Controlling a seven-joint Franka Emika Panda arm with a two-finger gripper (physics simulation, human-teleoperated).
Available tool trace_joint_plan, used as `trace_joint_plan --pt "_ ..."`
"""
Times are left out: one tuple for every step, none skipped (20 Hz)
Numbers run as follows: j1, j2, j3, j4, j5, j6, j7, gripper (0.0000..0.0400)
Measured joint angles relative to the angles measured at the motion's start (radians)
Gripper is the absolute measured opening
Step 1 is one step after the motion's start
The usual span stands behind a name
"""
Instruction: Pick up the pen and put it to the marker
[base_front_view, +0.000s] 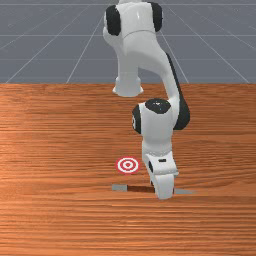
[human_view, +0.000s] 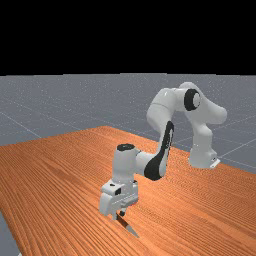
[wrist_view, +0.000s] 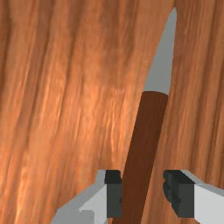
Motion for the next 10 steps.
trace_joint_plan --pt "0.016 -0.001 -0.021 0.002 -0.009 -0.003 0.029 0.0095" --pt "0.021 -0.002 -0.028 0.003 -0.014 -0.005 0.034 0.0084" --pt "0.028 -0.006 -0.037 0.003 -0.02 -0.01 0.042 0.0044" --pt "0.029 -0.012 -0.038 0.0 -0.021 -0.014 0.043 0.0025" --pt "0.02 -0.016 -0.026 -0.002 -0.013 -0.011 0.033 0.0172" --pt "-0.004 -0.013 0.004 -0.003 0.008 0.0 0.006 0.0262" --pt "-0.01 -0.005 0.012 0.001 0.013 0.006 -0.001 0.0316" --pt "-0.031 0.014 0.039 0.012 0.03 0.02 -0.026 0.0349" --pt "0.004 0.06 -0.002 0.1 0.006 -0.074 0.007 0.0368" --pt "0.005 0.064 -0.004 0.104 0.003 -0.042 0.009 0.0392"
